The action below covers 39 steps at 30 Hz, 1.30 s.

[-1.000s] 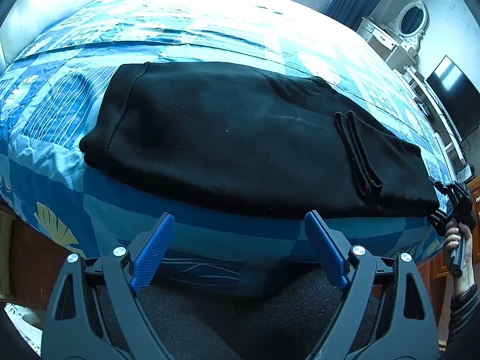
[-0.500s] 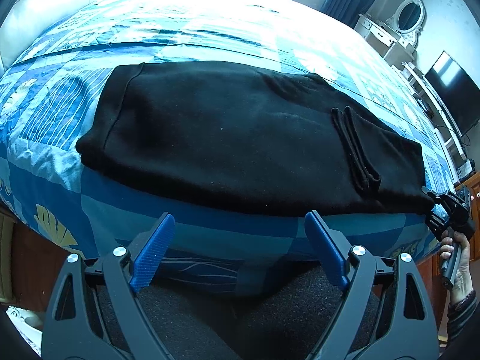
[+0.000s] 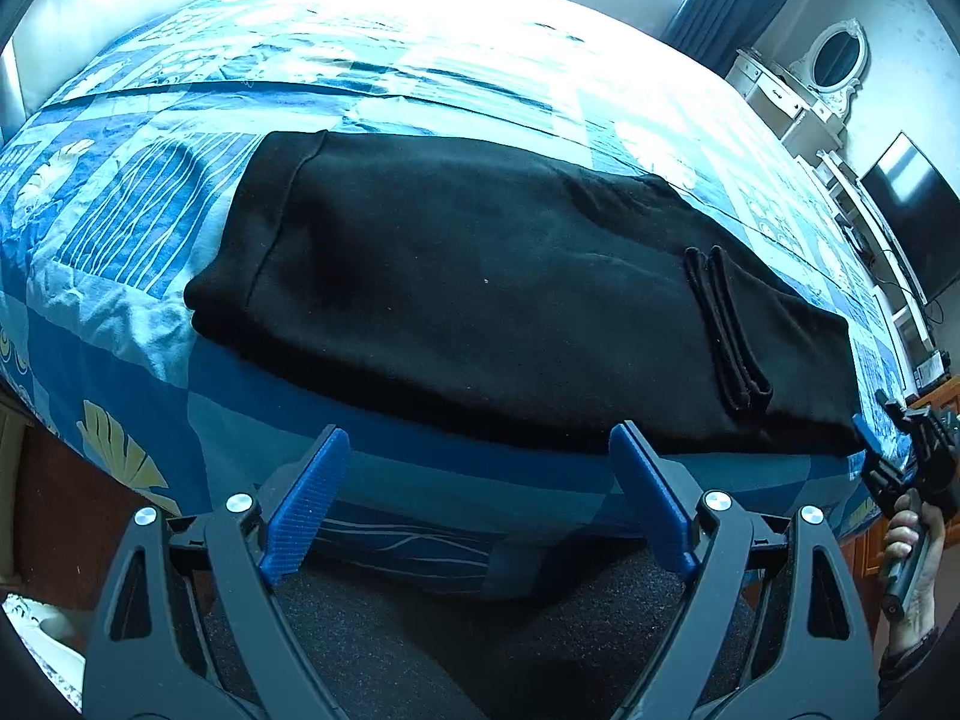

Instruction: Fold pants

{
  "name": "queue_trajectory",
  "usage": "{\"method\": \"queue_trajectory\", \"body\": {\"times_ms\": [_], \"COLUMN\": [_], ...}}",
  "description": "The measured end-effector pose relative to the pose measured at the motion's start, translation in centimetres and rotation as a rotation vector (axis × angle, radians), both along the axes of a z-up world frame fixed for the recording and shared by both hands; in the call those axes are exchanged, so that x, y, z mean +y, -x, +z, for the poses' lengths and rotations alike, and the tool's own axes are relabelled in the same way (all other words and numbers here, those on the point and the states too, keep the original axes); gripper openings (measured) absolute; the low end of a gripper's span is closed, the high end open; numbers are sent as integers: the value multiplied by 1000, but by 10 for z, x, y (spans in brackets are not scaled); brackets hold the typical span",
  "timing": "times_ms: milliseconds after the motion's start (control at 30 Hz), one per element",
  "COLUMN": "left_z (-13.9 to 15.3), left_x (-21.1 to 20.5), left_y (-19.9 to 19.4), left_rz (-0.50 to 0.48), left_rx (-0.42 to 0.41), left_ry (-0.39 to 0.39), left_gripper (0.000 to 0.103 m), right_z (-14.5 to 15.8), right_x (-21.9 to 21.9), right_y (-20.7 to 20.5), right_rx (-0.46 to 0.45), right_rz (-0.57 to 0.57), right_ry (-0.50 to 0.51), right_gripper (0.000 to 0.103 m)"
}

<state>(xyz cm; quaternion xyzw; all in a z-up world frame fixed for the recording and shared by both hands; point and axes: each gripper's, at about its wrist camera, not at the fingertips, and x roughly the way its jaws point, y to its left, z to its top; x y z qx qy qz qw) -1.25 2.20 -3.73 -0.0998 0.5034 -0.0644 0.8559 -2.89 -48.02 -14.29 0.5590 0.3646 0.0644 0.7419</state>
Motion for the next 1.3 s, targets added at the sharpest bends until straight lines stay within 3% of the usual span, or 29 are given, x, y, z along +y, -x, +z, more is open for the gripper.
{"method": "queue_trajectory", "body": {"times_ms": [67,167,300,367,567,633,800,933,1000,1100,1200,1300], "left_z": [0,2,6,6,-7,-14,-21,-33,-49,-55,-63,-65], "left_x": [2,9,34,56,135,153,167,171,172,171,167,156], "left_y": [0,-2,-15,-24,-60,-76,-123,-160,-173,-171,-154,-130], "left_rz": [5,16,38,50,132,134,66,62,37,-38,-136,-232], "left_rx": [1,3,5,13,20,24,5,13,65,40,58,40], "left_ry": [-2,10,39,82,311,389,503,450,491,520,664,705], "left_gripper": [88,88,88,88,88,88,88,88,88,86,76,75], "right_z": [-10,-14,-6,1,24,28,30,21,20,17,17,17], "right_x": [-3,-8,-2,5,19,26,29,22,22,21,22,22], "right_y": [2,8,5,1,-9,-11,-12,-6,-7,-6,-7,-6], "right_rx": [-8,-12,2,-4,-11,-9,-11,-21,-26,-29,-36,-40], "right_rz": [-16,-23,-7,2,42,67,85,69,62,58,60,62], "right_ry": [-41,-89,-30,-9,67,123,161,112,95,90,93,103], "right_gripper": [28,28,30,39,66,69,72,72,72,72,74,76]}}
